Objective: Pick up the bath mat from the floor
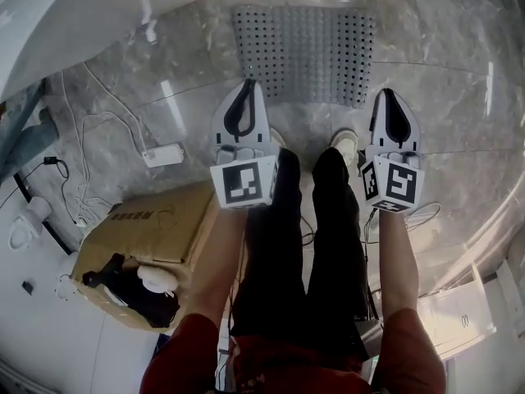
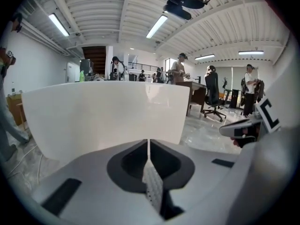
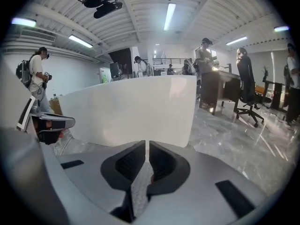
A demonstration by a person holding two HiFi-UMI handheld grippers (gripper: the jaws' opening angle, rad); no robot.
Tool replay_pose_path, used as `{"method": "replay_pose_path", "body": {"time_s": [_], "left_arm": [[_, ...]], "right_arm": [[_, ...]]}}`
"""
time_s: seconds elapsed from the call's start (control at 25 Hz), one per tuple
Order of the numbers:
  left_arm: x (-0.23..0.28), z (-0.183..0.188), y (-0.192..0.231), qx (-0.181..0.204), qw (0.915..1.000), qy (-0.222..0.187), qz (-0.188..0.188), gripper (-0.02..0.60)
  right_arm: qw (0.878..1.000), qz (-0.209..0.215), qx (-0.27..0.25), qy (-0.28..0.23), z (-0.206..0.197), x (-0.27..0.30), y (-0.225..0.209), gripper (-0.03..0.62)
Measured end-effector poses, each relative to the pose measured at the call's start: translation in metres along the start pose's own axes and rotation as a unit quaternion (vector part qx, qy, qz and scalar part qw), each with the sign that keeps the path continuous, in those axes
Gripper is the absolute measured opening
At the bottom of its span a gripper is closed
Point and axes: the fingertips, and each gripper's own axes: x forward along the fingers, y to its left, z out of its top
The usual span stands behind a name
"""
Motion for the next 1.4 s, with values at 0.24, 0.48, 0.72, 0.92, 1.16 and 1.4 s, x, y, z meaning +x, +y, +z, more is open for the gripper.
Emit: {"method": "replay_pose_path", "body": {"time_s": [0.24,0.48,0.72,0.92,1.16,1.4], "left_arm": [[0.043,-0.084,0.016,0.015,0.9994,0.033,-0.002,0.017],[0.086,-0.164,0.029,0.005,0.9970,0.077,0.007,0.087],[0.124,-0.233,0.044,-0.008,0.9920,0.124,0.020,0.207],[0.145,-0.285,0.055,-0.015,0.9851,0.169,0.025,0.289],[0.164,-0.341,0.074,-0.037,0.9739,0.218,0.051,0.350],[0.180,-0.376,0.085,-0.067,0.9623,0.259,0.052,0.365]], "right_arm": [[1.000,0.001,-0.007,0.019,-0.070,0.044,-0.008,0.075],[0.999,-0.005,-0.013,0.050,-0.142,0.091,-0.028,0.108],[0.995,-0.007,-0.020,0.097,-0.206,0.135,-0.049,0.160],[0.990,-0.017,-0.018,0.140,-0.252,0.159,-0.066,0.215],[0.982,-0.037,-0.018,0.185,-0.297,0.185,-0.084,0.261],[0.972,-0.061,0.008,0.226,-0.328,0.204,-0.094,0.285]]}}
